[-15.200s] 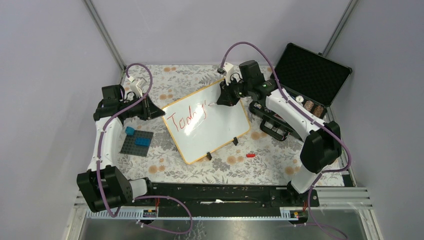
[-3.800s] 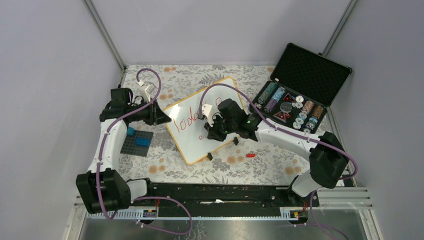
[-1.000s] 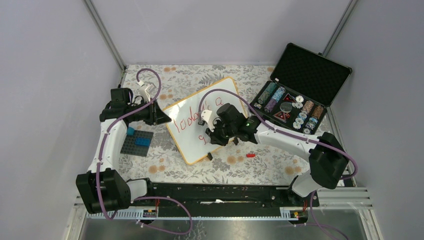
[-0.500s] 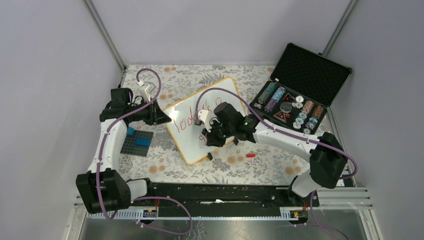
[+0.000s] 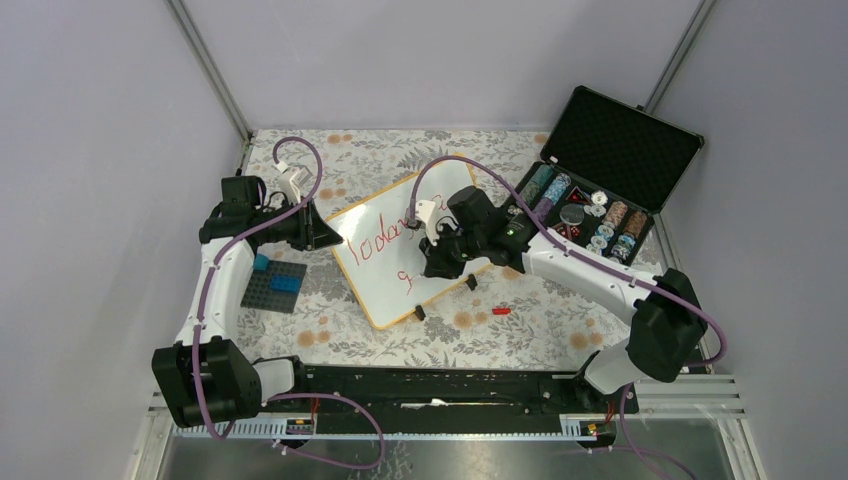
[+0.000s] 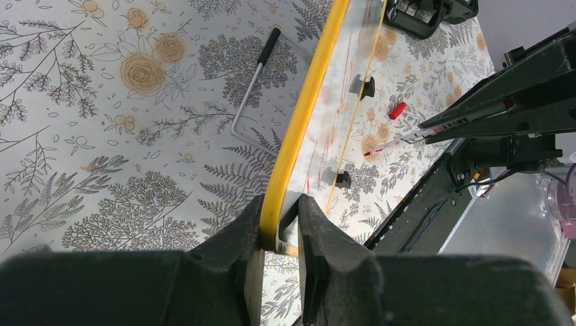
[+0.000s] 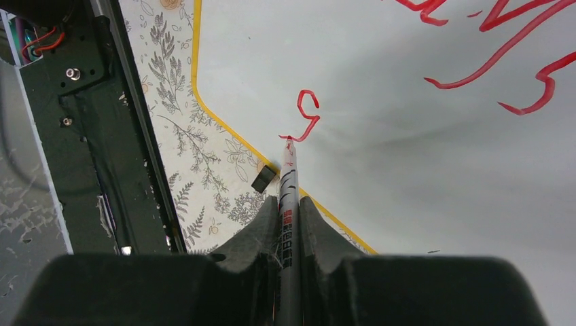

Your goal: Write a sentence on the whiteboard

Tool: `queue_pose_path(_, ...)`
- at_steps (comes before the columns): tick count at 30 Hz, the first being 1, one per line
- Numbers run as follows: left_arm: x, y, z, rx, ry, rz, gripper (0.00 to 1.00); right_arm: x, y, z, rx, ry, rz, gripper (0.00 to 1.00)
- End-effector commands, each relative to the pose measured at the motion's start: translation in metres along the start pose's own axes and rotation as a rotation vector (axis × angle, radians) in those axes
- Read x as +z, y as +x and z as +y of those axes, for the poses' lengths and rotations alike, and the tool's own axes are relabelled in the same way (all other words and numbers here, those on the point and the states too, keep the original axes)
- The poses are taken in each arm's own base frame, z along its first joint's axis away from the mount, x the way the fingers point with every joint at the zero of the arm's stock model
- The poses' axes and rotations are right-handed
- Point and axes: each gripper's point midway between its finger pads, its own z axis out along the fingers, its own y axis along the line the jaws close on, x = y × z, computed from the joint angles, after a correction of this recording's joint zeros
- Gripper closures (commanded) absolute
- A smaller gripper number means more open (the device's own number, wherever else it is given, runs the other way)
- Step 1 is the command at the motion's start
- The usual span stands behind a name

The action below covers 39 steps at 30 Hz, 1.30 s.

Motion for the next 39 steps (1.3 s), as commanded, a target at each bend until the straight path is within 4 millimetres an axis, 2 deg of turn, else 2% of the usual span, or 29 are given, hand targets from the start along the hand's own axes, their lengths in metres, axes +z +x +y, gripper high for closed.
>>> queue_pose_path(1, 0.002, 0.000, 0.012, 0.056, -0.049, 0.004, 0.95, -0.008, -0.019, -0.005, -0.040, 0.039, -0.052, 1.00)
queue_pose_path(8, 0.003, -0.001, 0.012, 0.051, -0.047, 0.005, 0.95, -0.001, -0.021, -0.023, -0.046, 0.115, -0.046, 1.00)
queue_pose_path(22, 0.003, 0.000, 0.013, 0.051, -0.048, 0.008, 0.95, 0.009, -0.021, -0.024, -0.040, 0.098, -0.040, 1.00)
queue_pose_path(29, 0.003, 0.000, 0.013, 0.049, -0.048, 0.009, 0.95, 0.009, -0.019, -0.032, -0.046, 0.136, -0.027, 1.00)
queue_pose_path(39, 0.003, 0.000, 0.014, 0.047, -0.051, 0.010, 0.95, -0.002, -0.013, -0.048, -0.024, 0.173, -0.025, 1.00)
